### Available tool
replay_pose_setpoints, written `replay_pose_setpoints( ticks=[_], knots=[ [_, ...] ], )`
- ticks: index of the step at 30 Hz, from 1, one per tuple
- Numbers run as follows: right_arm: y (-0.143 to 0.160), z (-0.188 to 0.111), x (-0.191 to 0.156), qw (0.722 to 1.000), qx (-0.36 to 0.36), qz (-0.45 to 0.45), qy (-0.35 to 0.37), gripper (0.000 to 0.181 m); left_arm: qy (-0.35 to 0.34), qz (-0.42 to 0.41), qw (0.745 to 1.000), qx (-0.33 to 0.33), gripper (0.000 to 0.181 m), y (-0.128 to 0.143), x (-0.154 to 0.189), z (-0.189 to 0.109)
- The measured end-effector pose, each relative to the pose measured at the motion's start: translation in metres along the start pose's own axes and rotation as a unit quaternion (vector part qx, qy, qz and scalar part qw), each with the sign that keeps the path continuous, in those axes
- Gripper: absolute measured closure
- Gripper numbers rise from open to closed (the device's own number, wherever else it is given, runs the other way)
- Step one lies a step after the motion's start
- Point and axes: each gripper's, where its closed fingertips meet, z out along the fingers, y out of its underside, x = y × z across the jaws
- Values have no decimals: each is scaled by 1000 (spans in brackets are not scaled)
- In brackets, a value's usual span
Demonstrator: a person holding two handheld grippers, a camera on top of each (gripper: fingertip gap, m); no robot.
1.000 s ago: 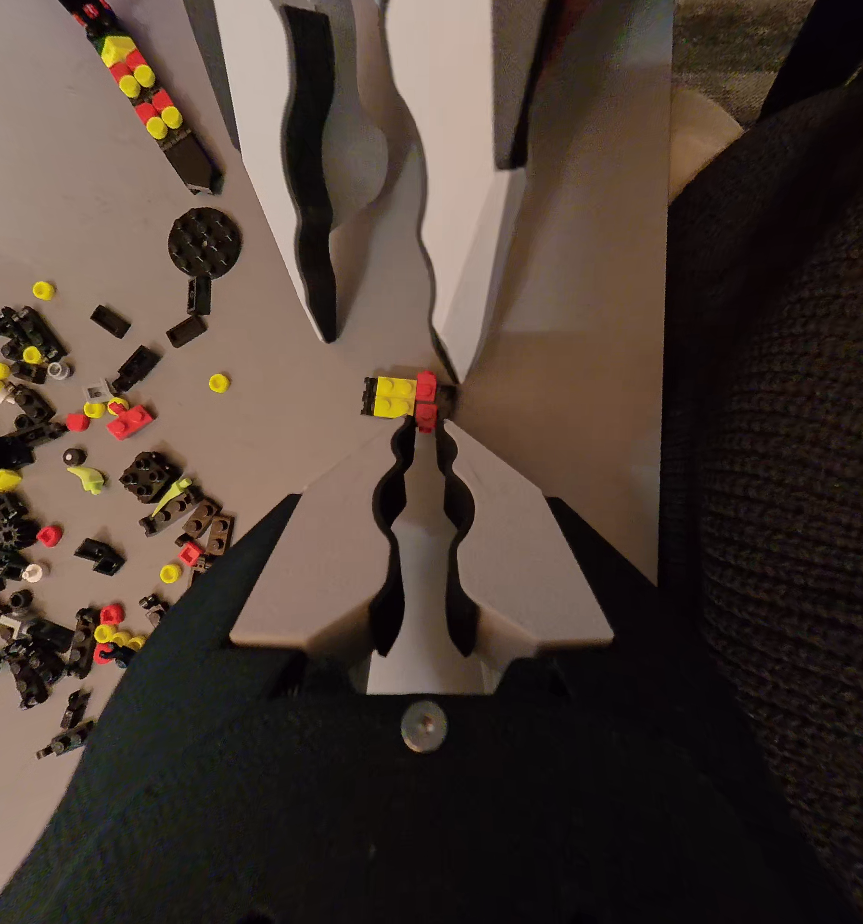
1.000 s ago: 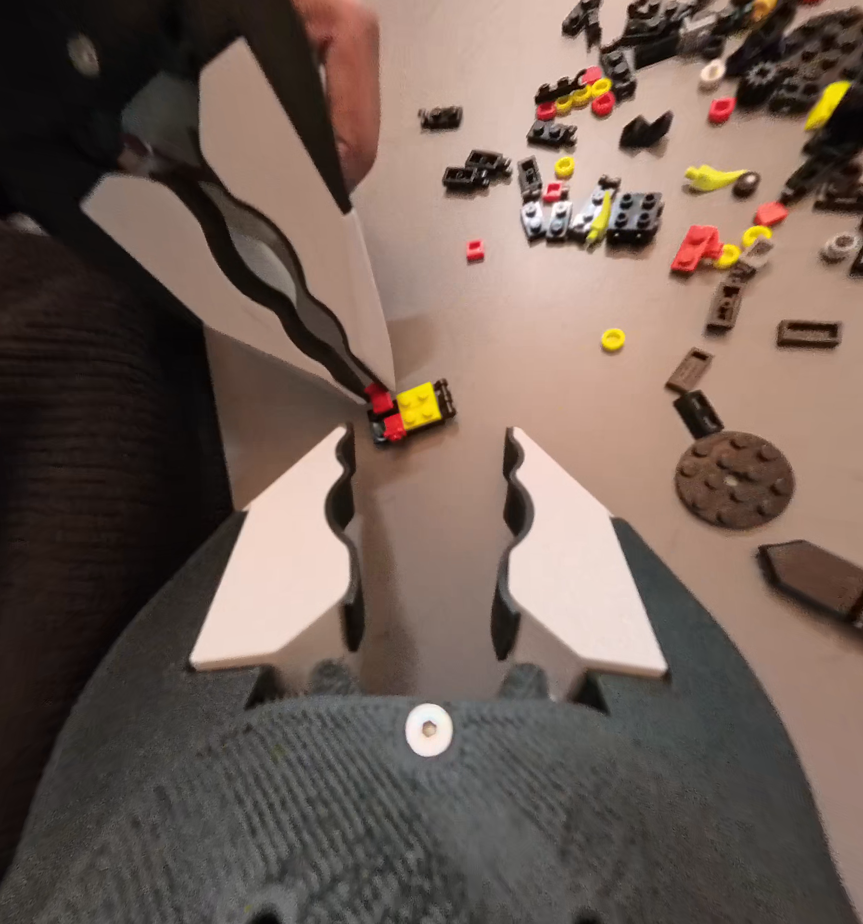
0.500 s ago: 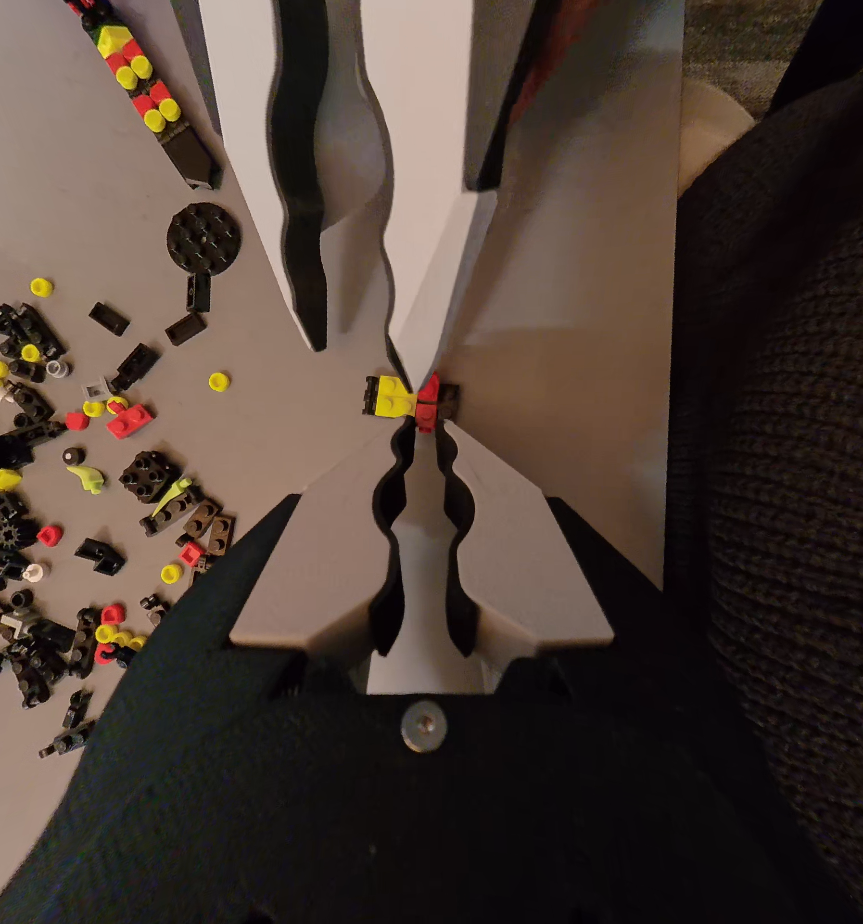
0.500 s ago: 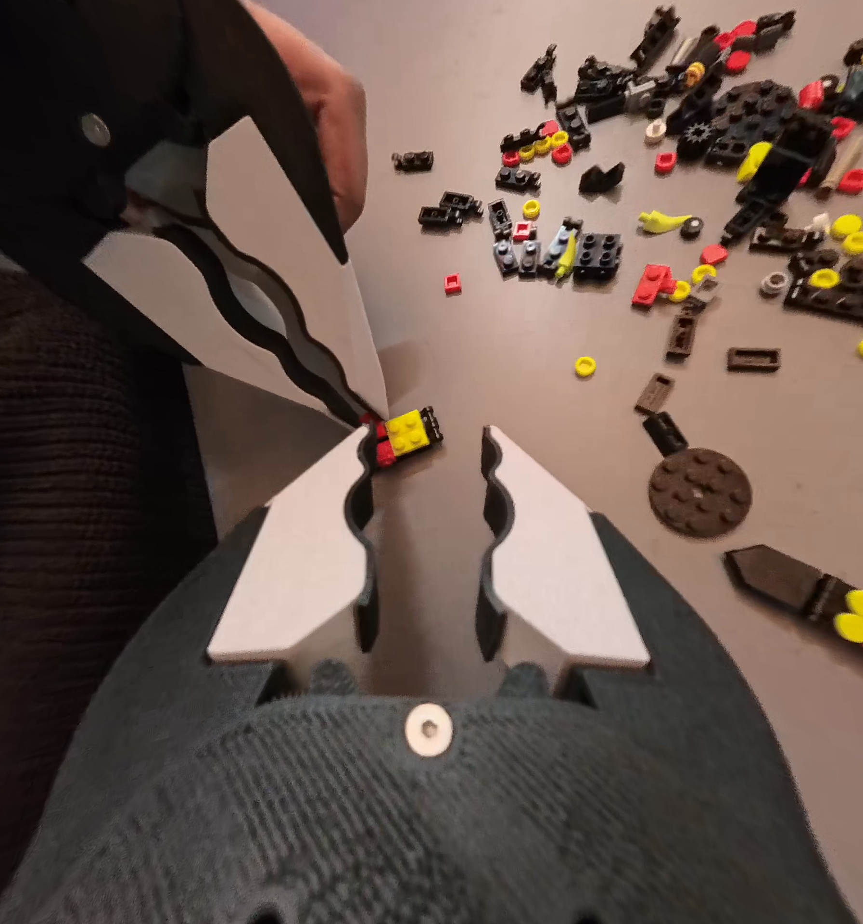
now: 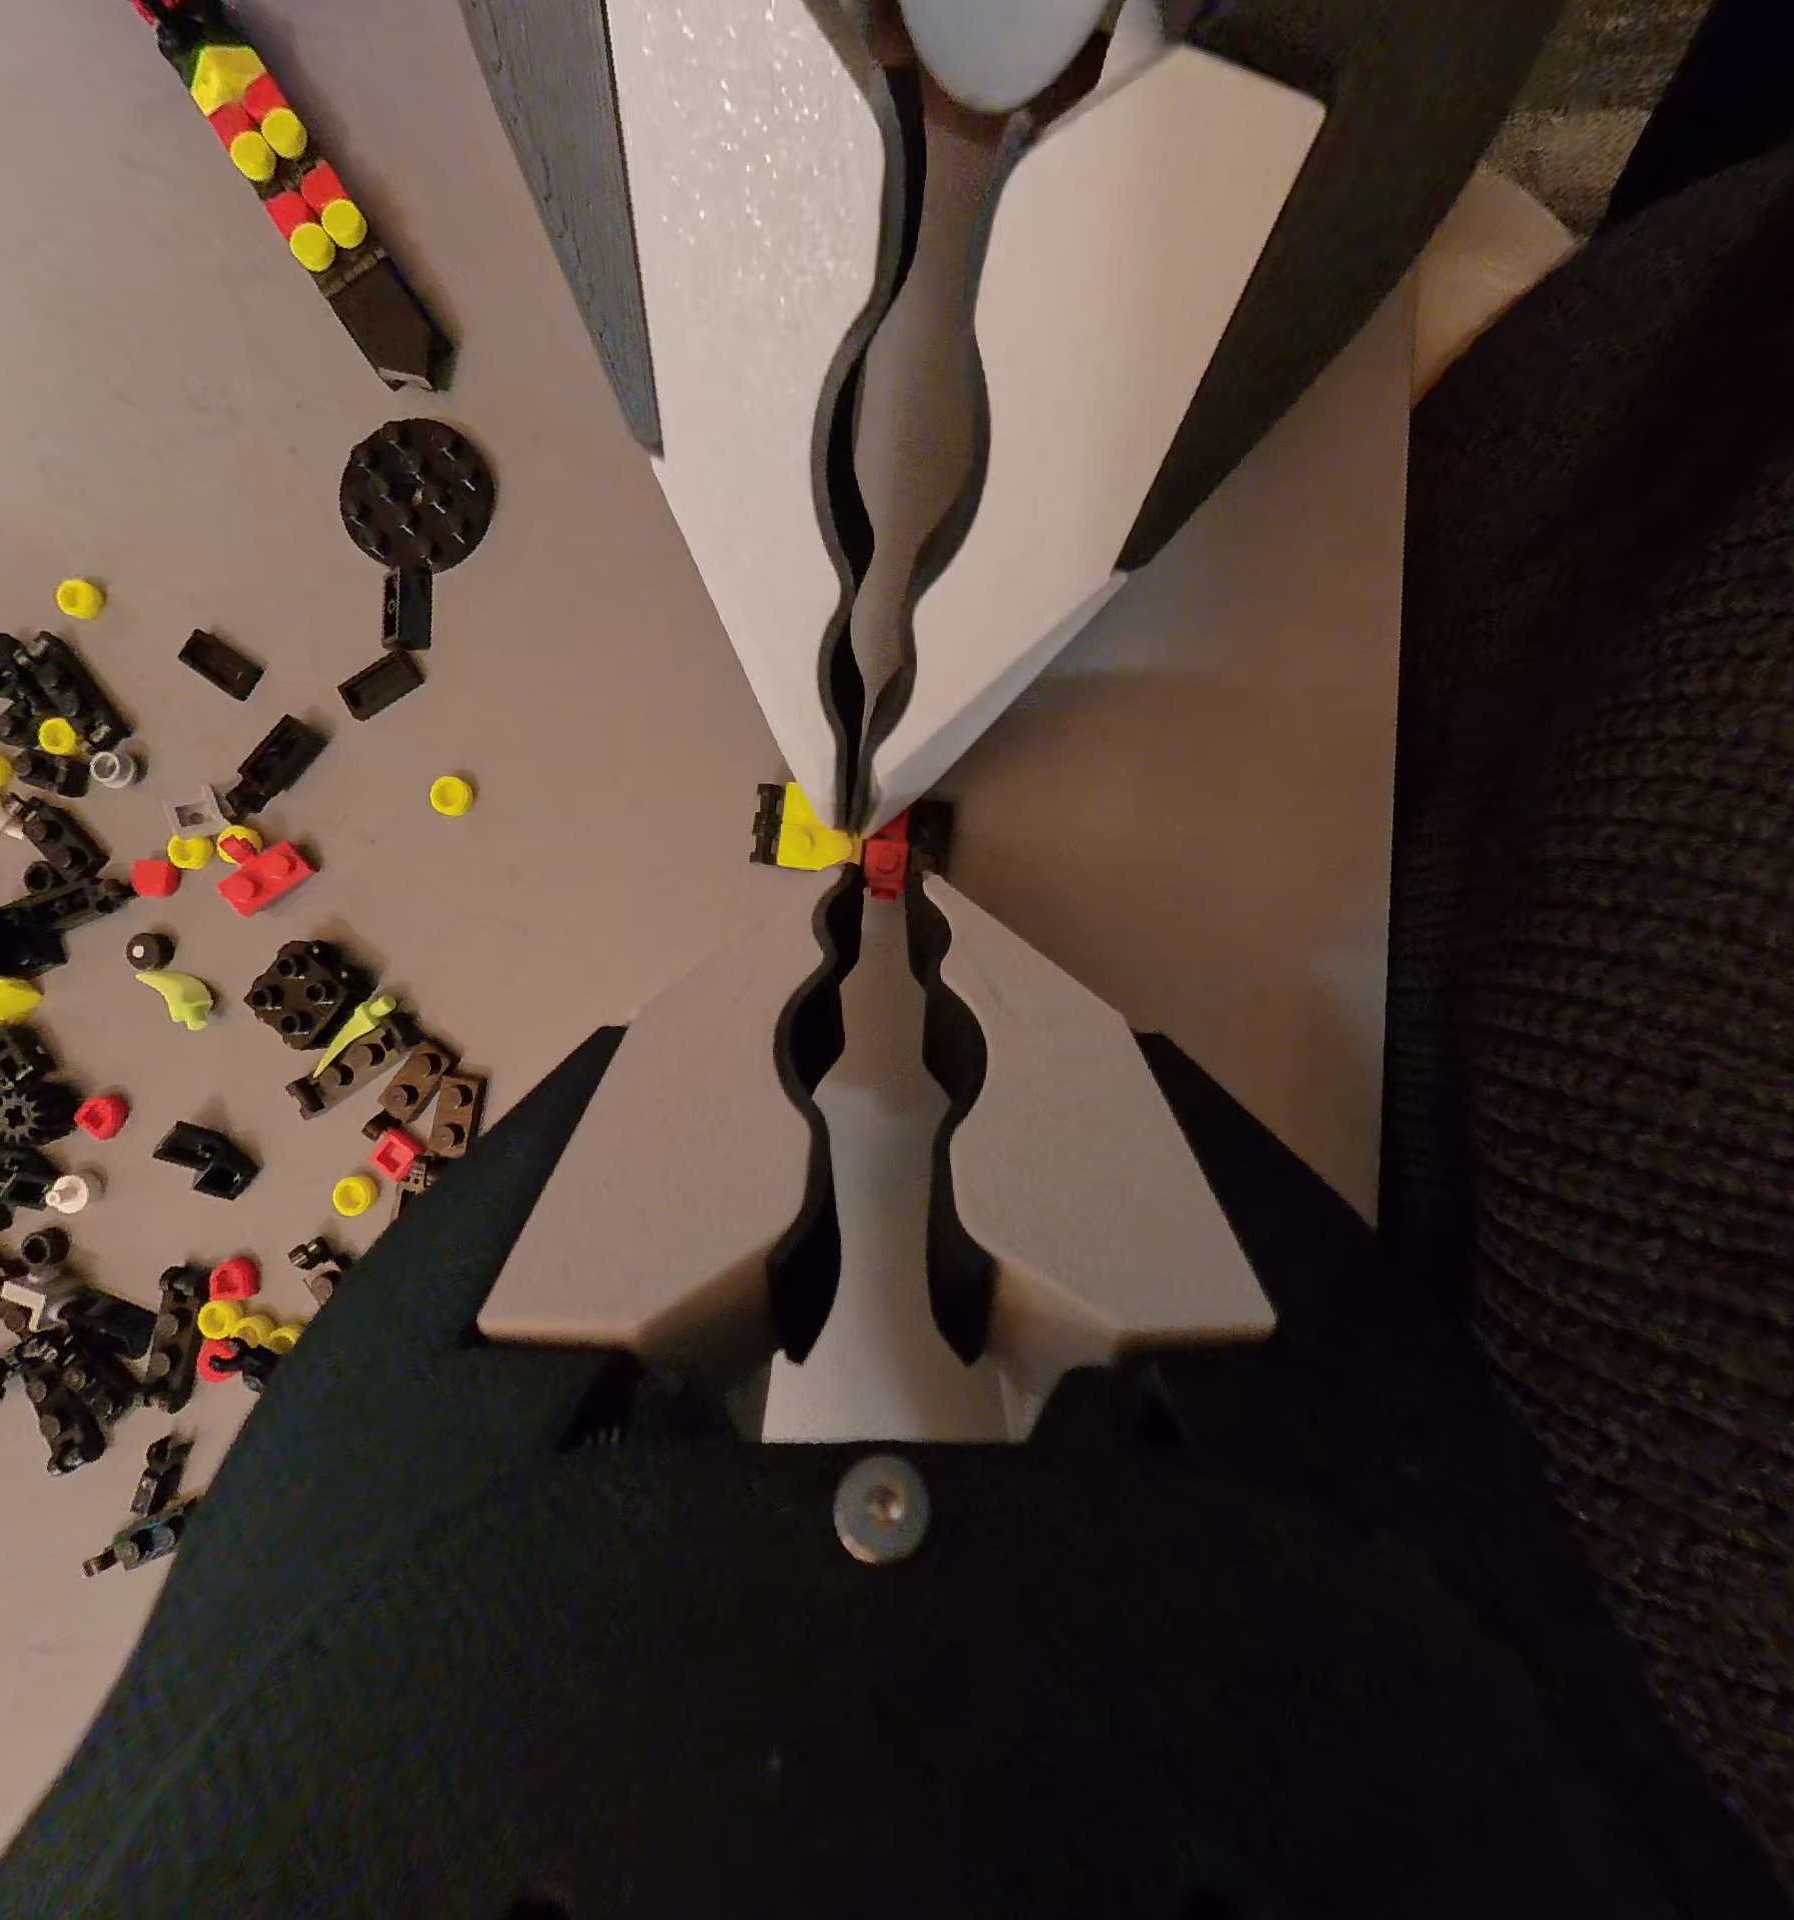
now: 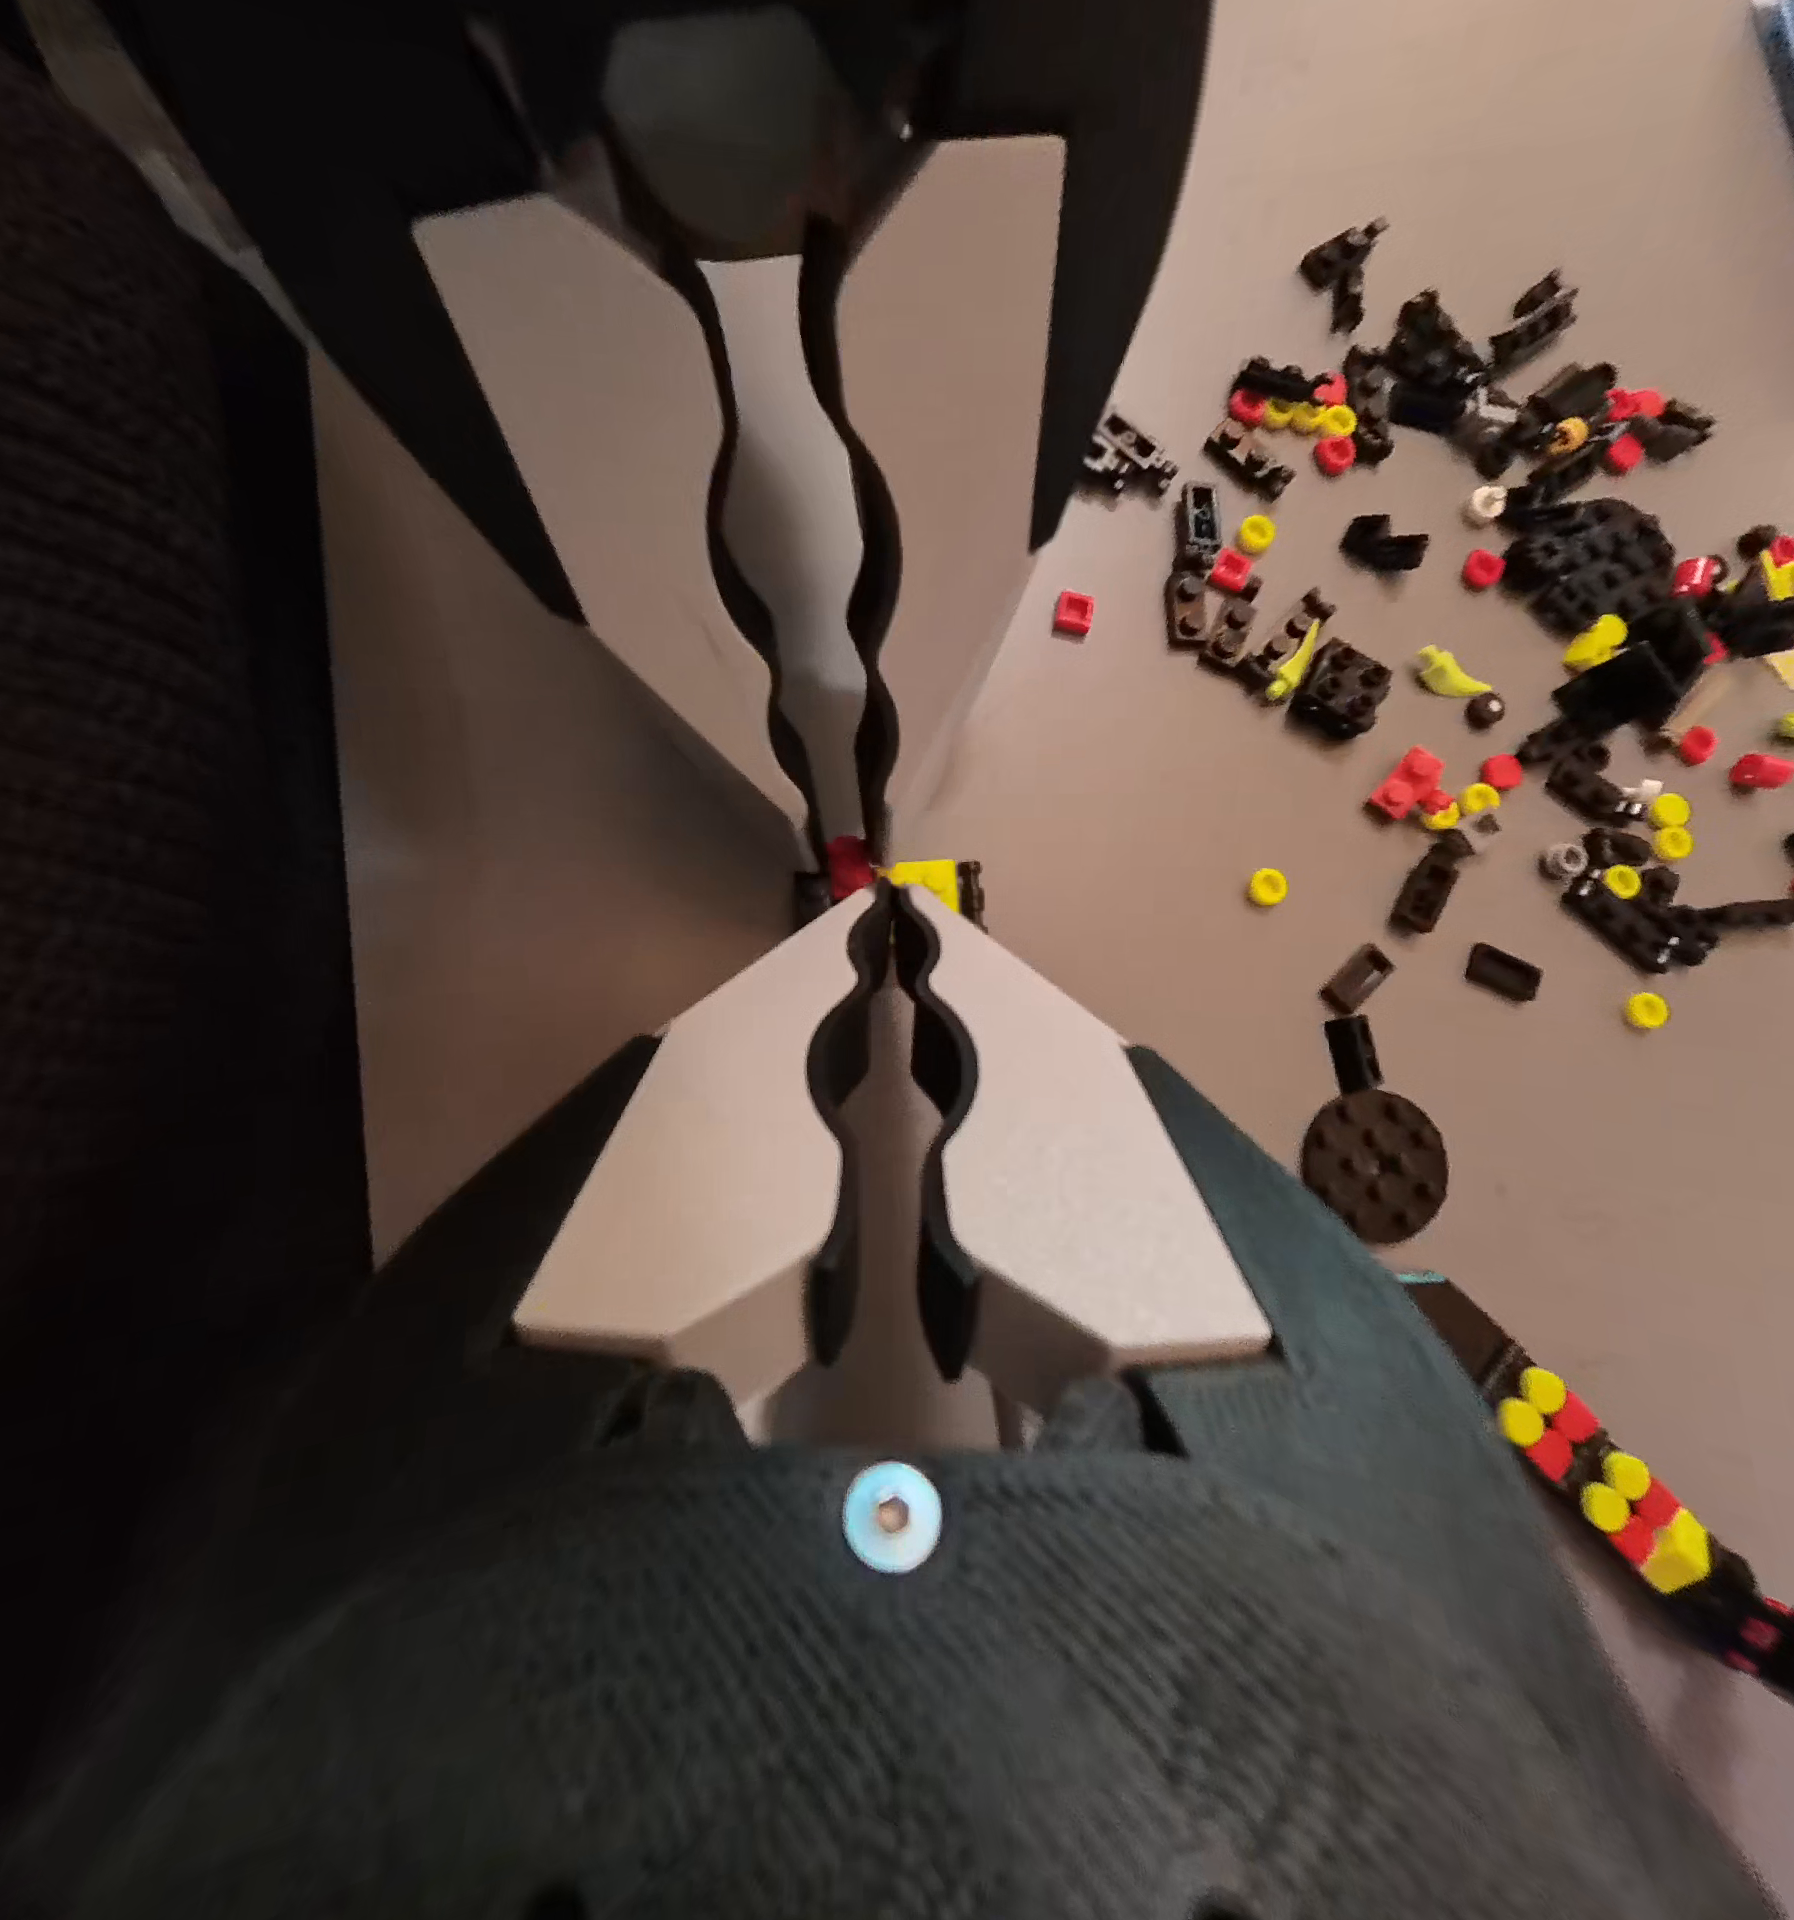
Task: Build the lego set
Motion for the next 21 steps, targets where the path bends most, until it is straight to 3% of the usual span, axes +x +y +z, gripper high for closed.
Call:
replay_pose_setpoints(
  ticks=[21],
  knots=[
    [1, 3, -5, 1000, -20, -12, 3, 181, -6, -4, 1000, 7, 176, -2, -4, 1]
  ],
)
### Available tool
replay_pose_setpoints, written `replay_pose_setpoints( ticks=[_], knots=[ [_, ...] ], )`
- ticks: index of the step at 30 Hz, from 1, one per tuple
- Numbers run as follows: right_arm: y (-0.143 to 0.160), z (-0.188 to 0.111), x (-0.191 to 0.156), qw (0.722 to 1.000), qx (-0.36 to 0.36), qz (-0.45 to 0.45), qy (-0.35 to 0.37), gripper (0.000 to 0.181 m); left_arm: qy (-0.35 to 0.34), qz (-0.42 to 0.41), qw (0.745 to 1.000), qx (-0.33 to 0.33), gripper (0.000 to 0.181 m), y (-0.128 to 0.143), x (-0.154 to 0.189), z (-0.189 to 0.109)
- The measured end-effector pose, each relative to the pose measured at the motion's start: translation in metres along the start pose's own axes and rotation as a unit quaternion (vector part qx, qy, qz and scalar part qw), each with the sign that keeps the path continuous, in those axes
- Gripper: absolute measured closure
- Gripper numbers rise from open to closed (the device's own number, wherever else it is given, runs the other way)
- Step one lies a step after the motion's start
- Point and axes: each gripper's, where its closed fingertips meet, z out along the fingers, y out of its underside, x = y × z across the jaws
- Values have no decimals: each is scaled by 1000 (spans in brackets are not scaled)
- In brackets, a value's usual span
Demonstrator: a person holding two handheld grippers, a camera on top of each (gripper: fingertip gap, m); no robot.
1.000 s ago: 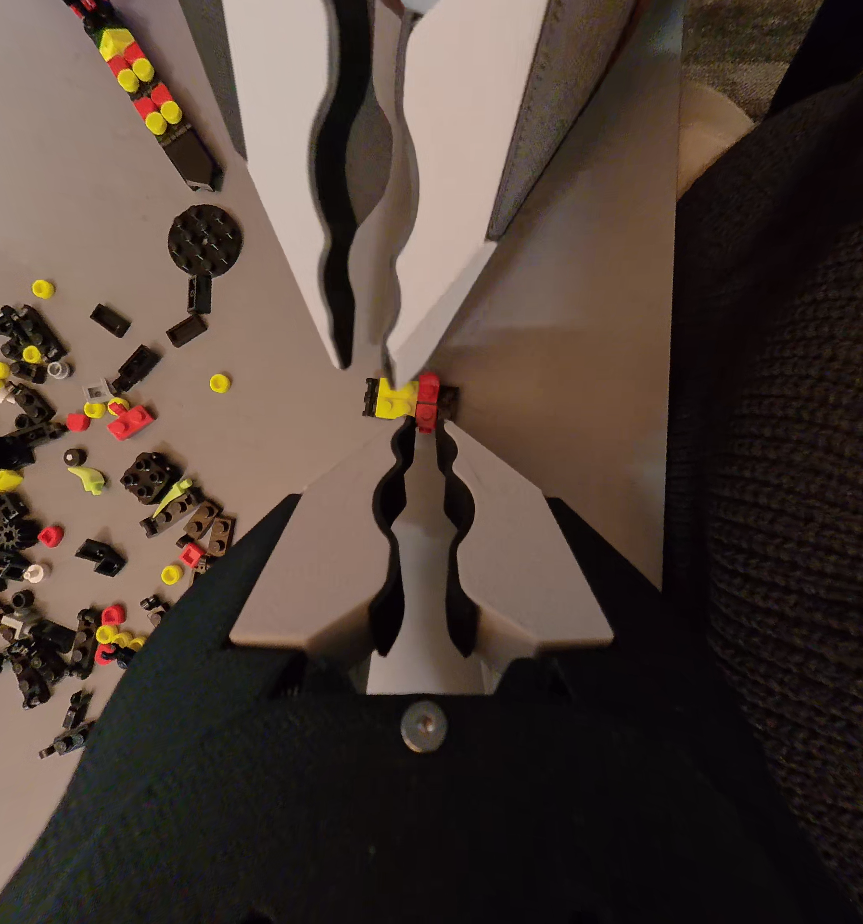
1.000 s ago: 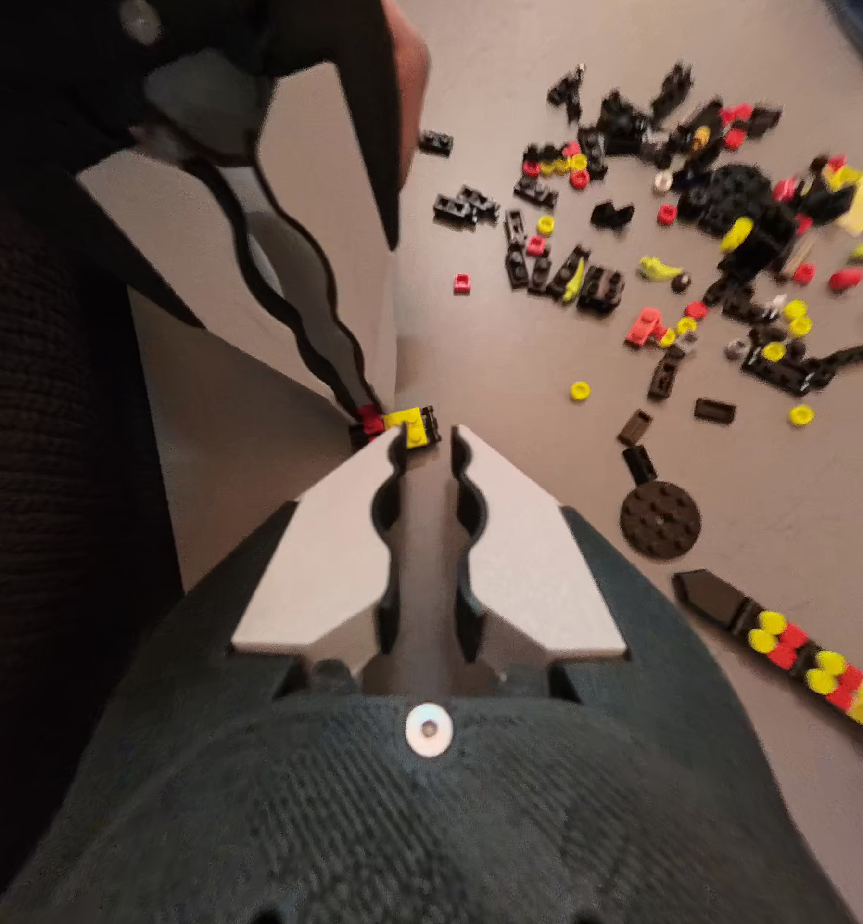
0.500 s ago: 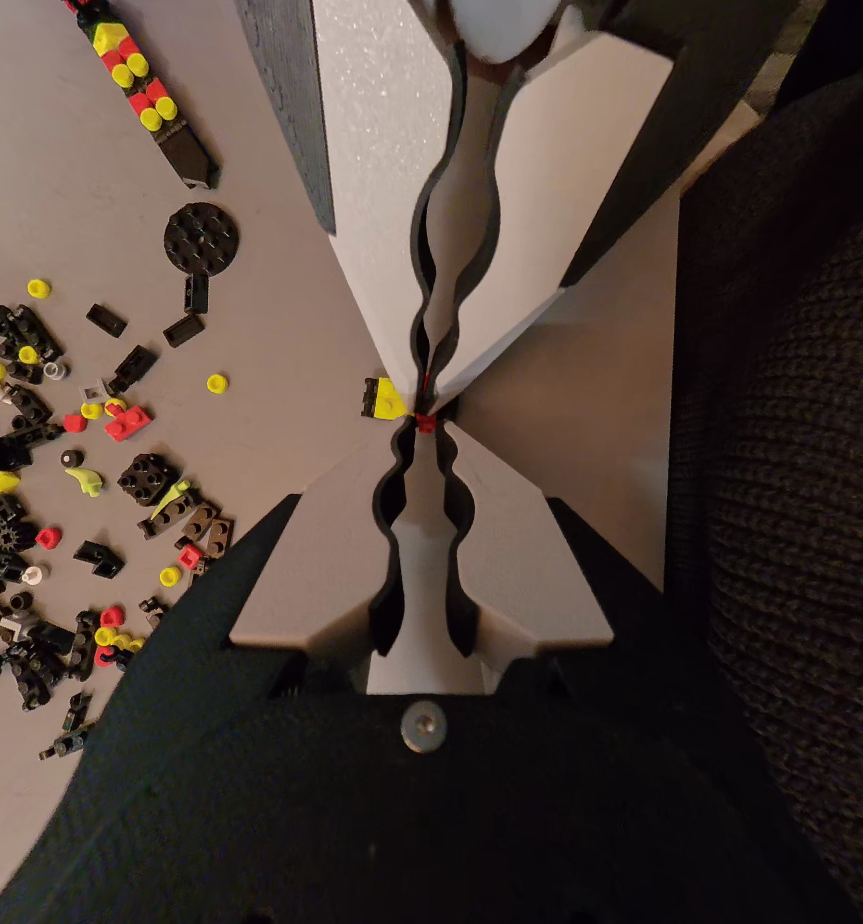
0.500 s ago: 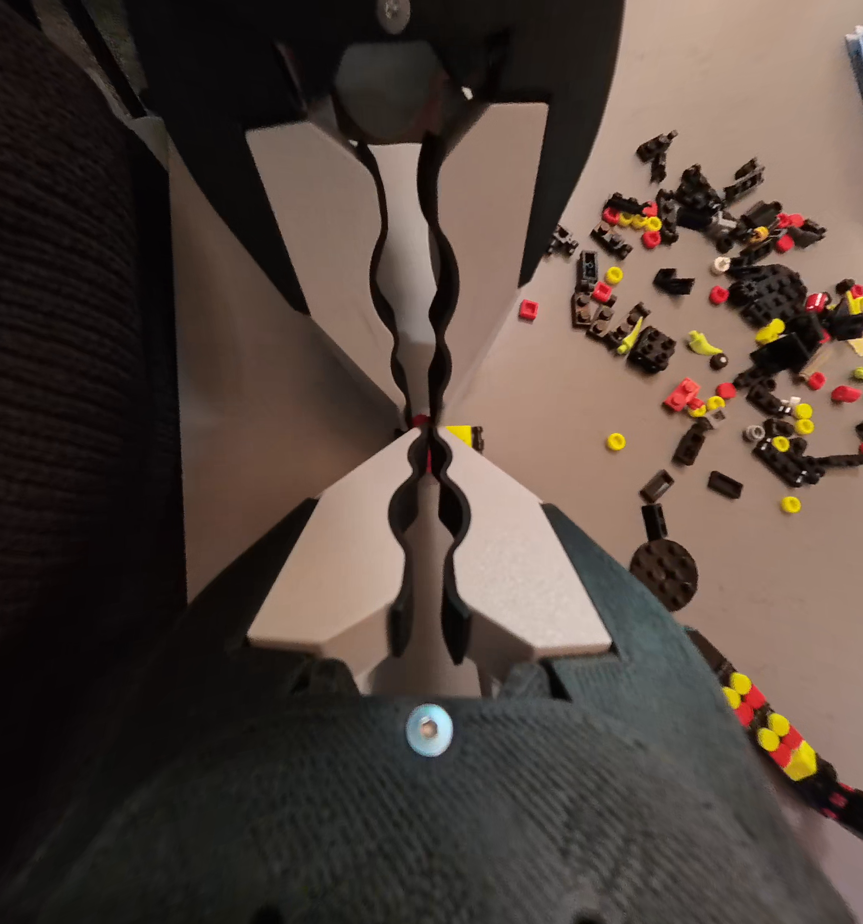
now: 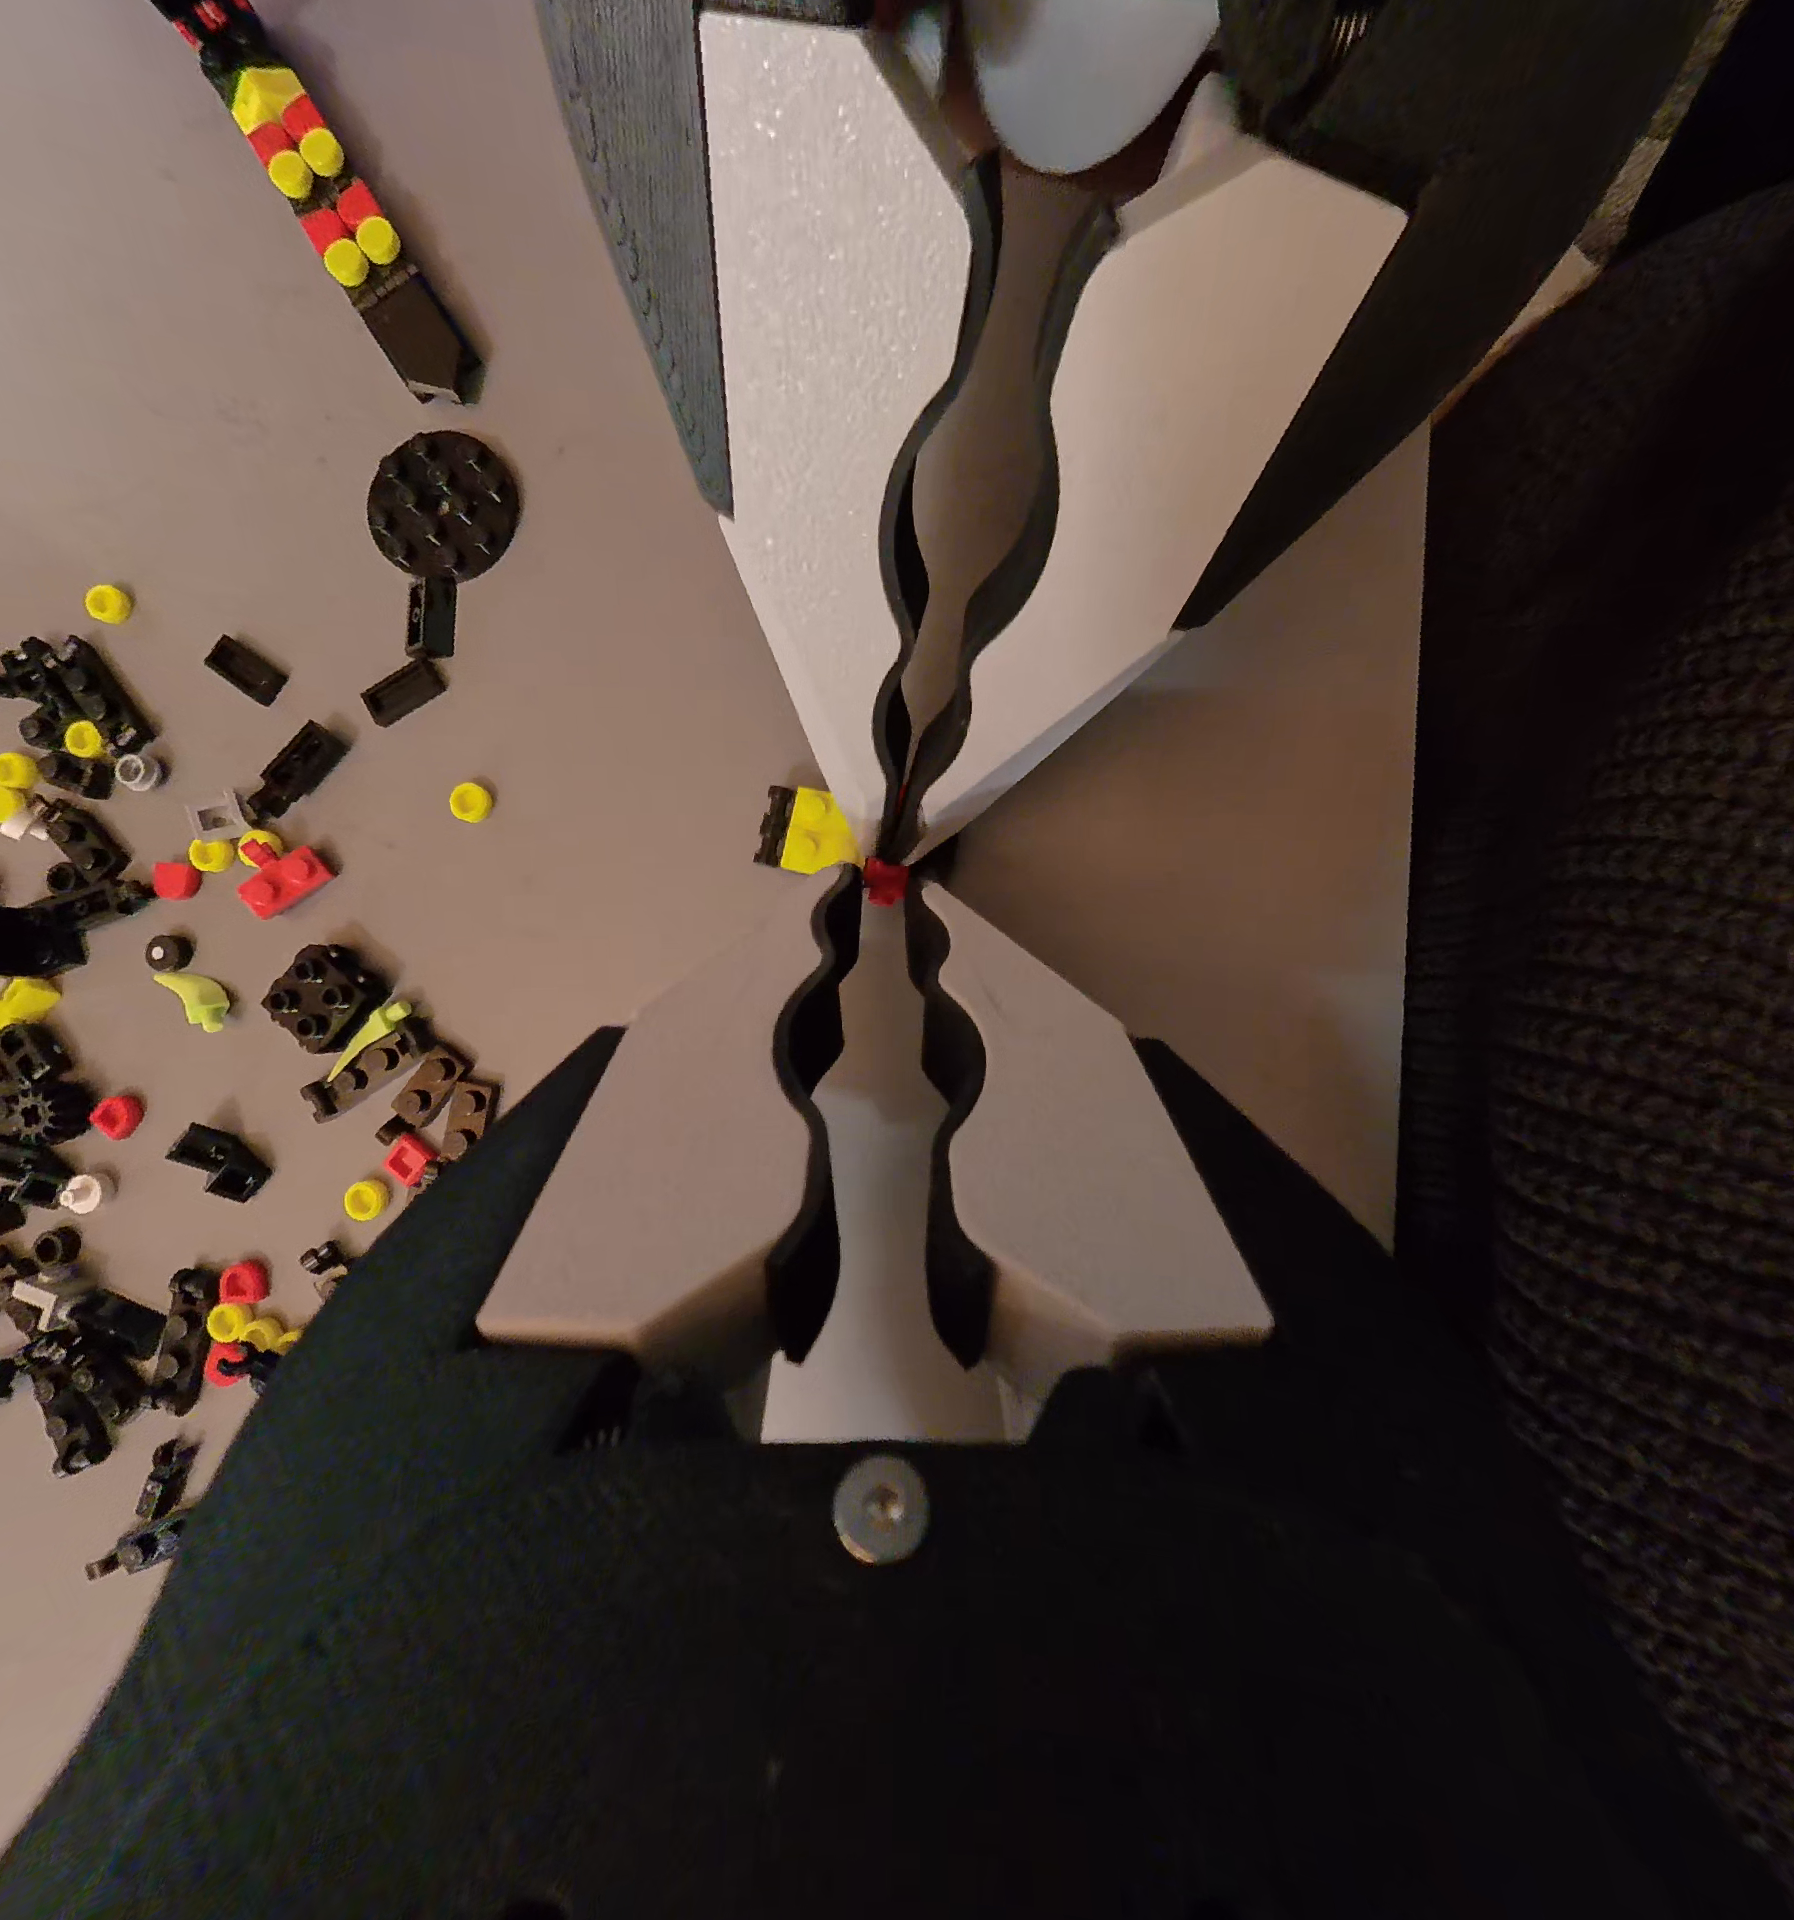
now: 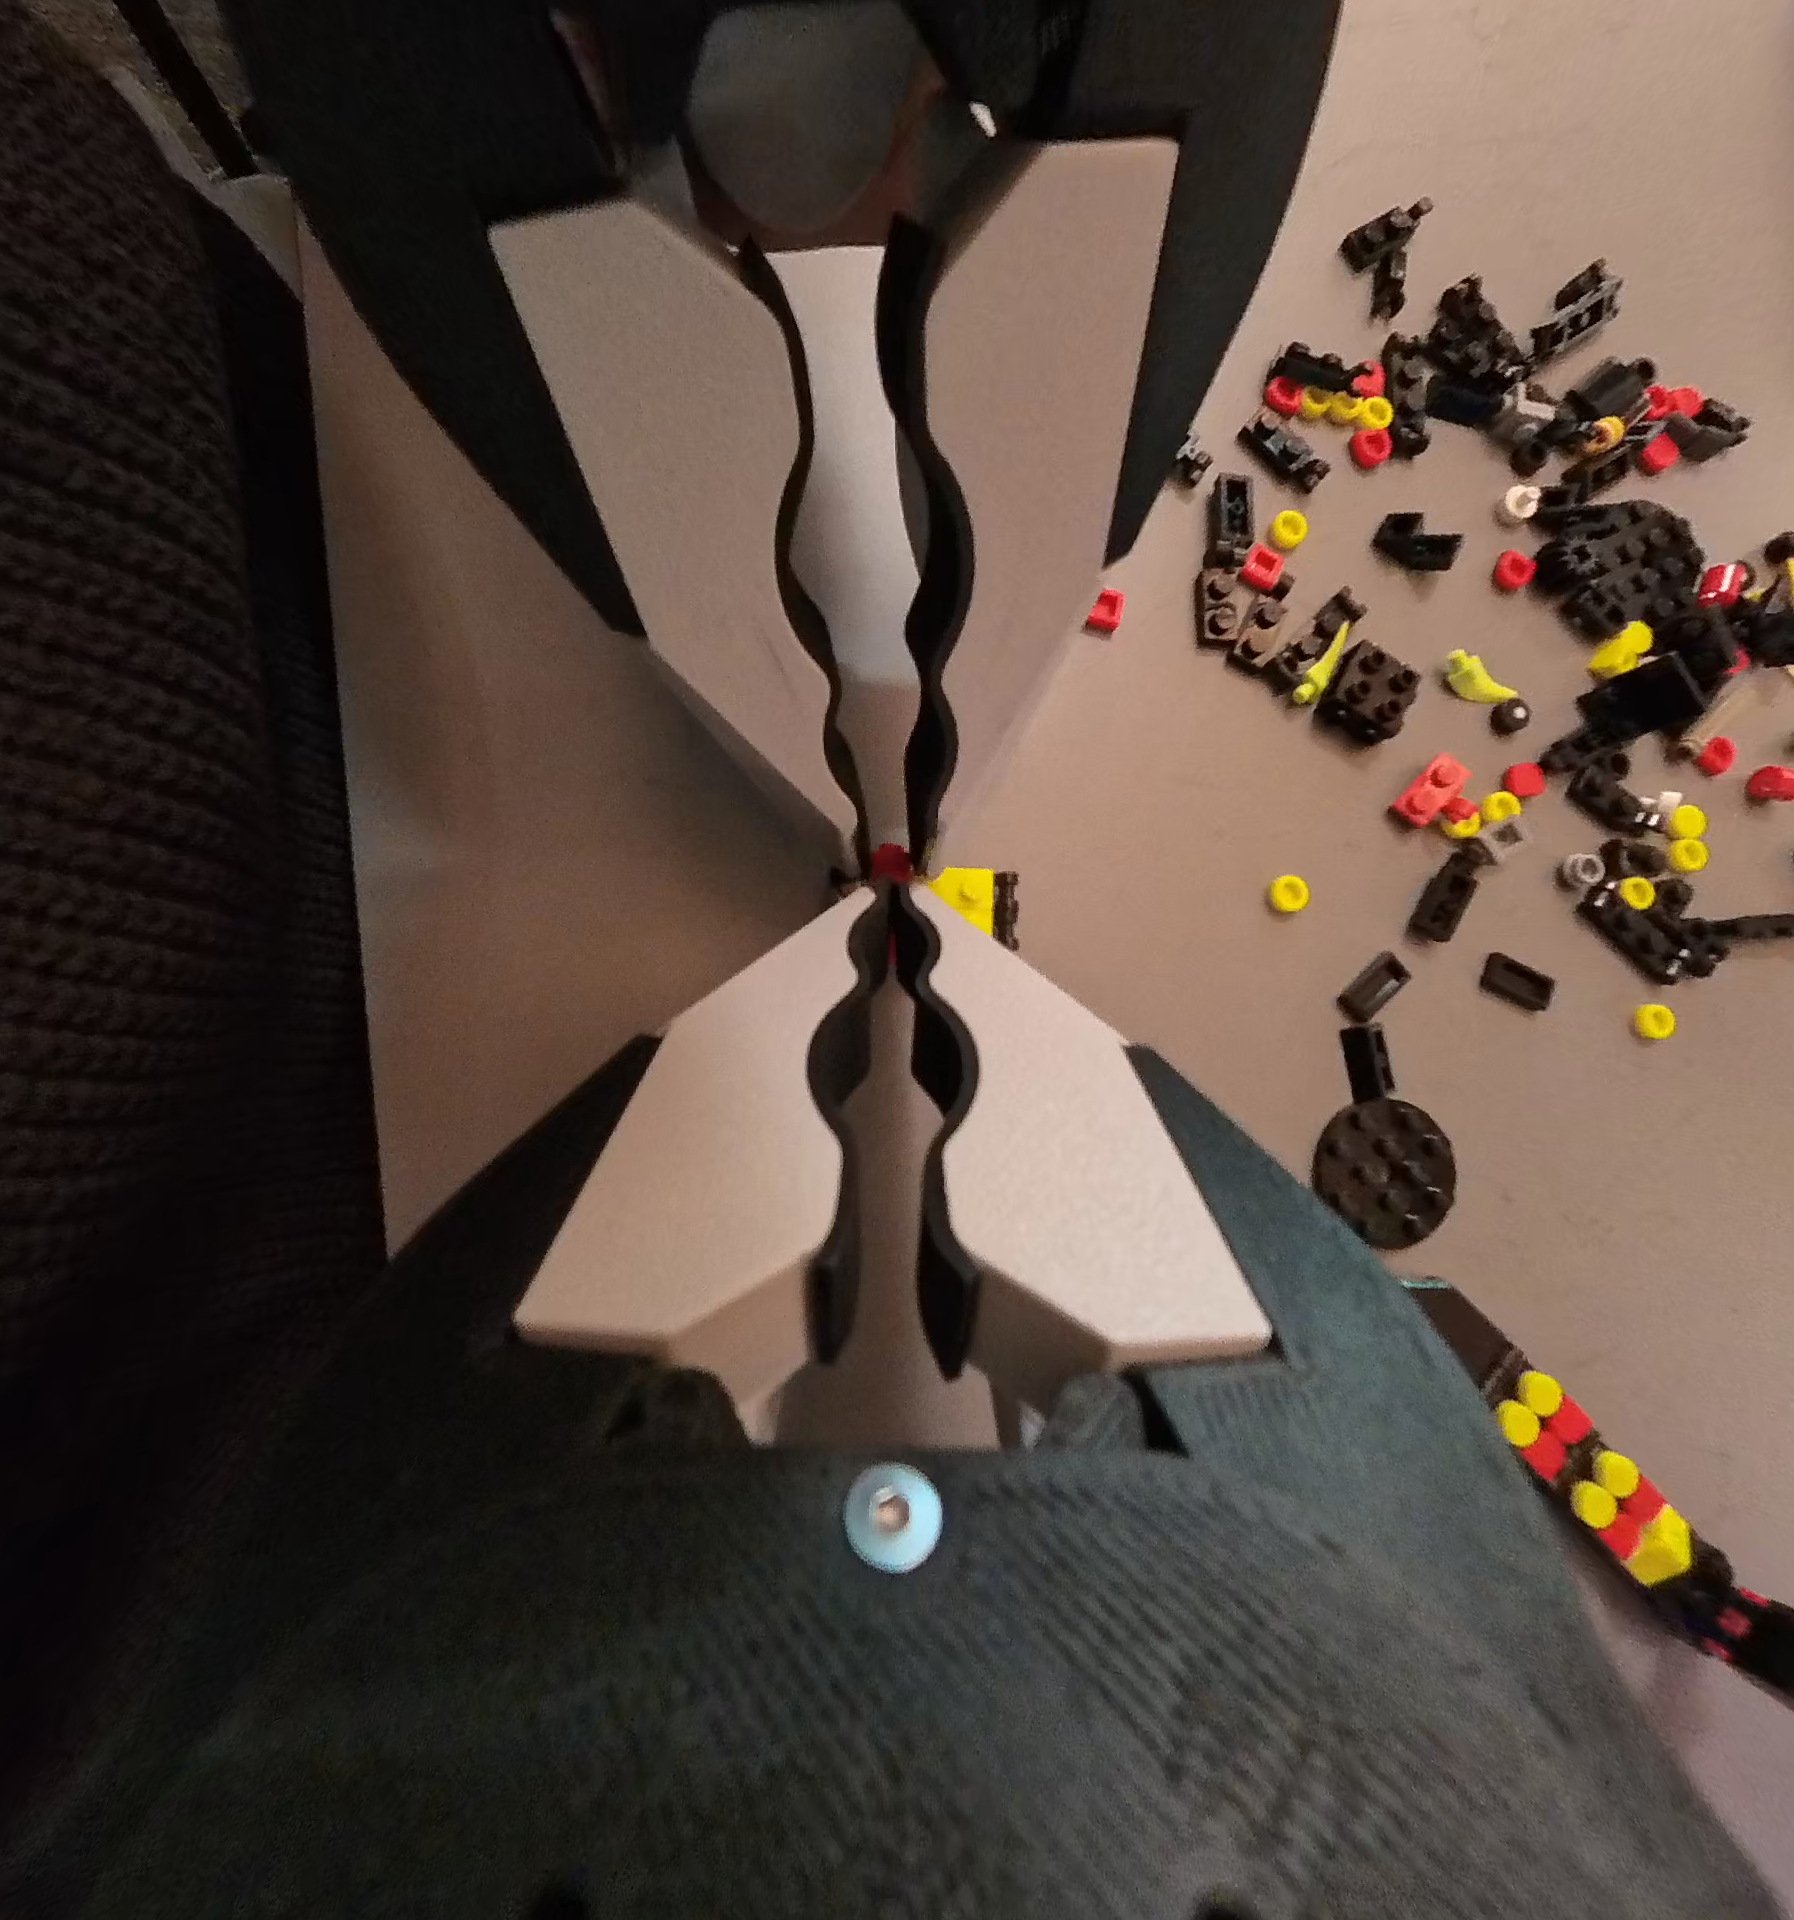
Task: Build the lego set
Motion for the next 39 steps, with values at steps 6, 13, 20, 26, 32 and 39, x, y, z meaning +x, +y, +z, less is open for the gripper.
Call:
replay_pose_setpoints(
  ticks=[6, 13, 20, 26, 32, 39],
  knots=[
    [0, 0, 0, 1000, -3, 7, 1, 181, 4, -12, 1000, 1, 176, 0, -1, 0],
    [0, 1, 0, 999, -6, 30, -11, 181, 4, -38, 999, -2, 176, 0, -1, 0],
    [-1, 1, 0, 998, -8, 57, -27, 181, 8, -58, 998, -8, 176, 0, -1, 0],
    [0, 1, 1, 998, -14, 61, -27, 181, 18, -87, 996, -8, 176, 0, -1, 0],
    [0, 1, 1, 998, -10, 63, -25, 181, 38, -116, 993, 4, 177, -1, -1, 0],
    [4, -3, 8, 999, 3, 48, -17, 181, 58, -135, 989, 14, 154, -1, 2, 0]
  ],
)
